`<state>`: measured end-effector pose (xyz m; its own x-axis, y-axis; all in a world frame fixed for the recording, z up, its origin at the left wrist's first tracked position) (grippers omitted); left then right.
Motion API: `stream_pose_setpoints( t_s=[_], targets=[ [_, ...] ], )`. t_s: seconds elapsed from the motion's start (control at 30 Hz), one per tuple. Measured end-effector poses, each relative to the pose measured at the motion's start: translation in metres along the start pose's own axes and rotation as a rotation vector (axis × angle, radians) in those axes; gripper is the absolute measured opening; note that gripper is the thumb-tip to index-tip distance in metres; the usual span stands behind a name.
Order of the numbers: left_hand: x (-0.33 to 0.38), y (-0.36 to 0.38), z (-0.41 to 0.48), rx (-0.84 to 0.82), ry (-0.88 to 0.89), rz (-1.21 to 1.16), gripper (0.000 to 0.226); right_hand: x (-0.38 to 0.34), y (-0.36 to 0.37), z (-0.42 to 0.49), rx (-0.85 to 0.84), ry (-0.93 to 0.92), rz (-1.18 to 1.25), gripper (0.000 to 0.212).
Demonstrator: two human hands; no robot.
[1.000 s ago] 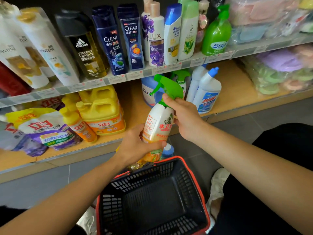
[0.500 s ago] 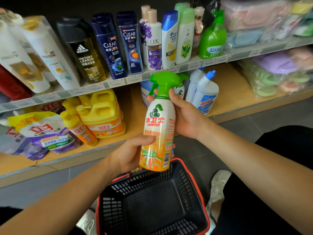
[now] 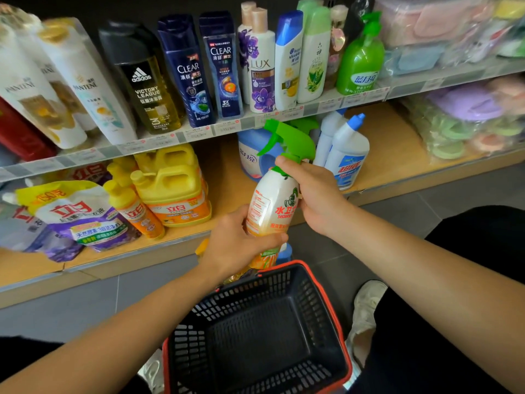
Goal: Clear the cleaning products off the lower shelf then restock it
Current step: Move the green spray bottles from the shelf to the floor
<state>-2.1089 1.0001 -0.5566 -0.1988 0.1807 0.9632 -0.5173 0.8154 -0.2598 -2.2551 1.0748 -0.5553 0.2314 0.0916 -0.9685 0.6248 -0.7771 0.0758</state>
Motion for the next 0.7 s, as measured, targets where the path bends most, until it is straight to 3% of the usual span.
stream_pose_setpoints(
  t_s=[0.07, 0.17, 0.23, 0.37, 0.43, 0.57, 0.7],
  targets=[
    [0.001, -0.003, -0.001, 0.055, 0.07, 0.183, 0.051, 0.004, -0.005, -0.003, 0.082, 0.007, -0.022, 0.01],
    [-0.005, -0.002, 0.0, 0.057, 0.058, 0.266, 0.057, 0.009, -0.007, -0.006, 0.132, 0.006, -0.009, 0.009],
    [-0.011, 0.001, 0.003, -0.002, -0.01, 0.174, 0.052, 0.01, -0.006, -0.007, 0.114, -0.003, -0.003, 0.01],
    [-0.017, 0.022, 0.002, -0.247, -0.202, -0.35, 0.043, 0.003, 0.005, -0.005, -0.032, -0.02, 0.035, 0.033],
    [-0.014, 0.032, -0.004, -0.327, -0.254, -0.494, 0.041, -0.001, 0.009, -0.004, -0.1, -0.014, 0.049, 0.036],
    [-0.015, 0.036, -0.006, -0.344, -0.28, -0.561, 0.045, -0.008, 0.016, -0.008, -0.172, -0.046, 0.041, 0.031],
    [-0.015, 0.029, -0.003, -0.283, -0.222, -0.507, 0.048, -0.013, 0.013, -0.017, -0.102, -0.152, -0.108, 0.024]
  ],
)
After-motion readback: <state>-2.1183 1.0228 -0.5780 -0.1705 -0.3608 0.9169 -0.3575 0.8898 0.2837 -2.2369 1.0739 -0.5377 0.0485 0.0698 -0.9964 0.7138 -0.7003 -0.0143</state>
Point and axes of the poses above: each hand's wrist, its own z-axis towards the middle knuckle, its own y-axis out of the palm, x = y × z, the point moved 10 cm from there along z, towards the middle knuckle, and after that the axes turned 13 degrees about -z, right-handed, at the moved point
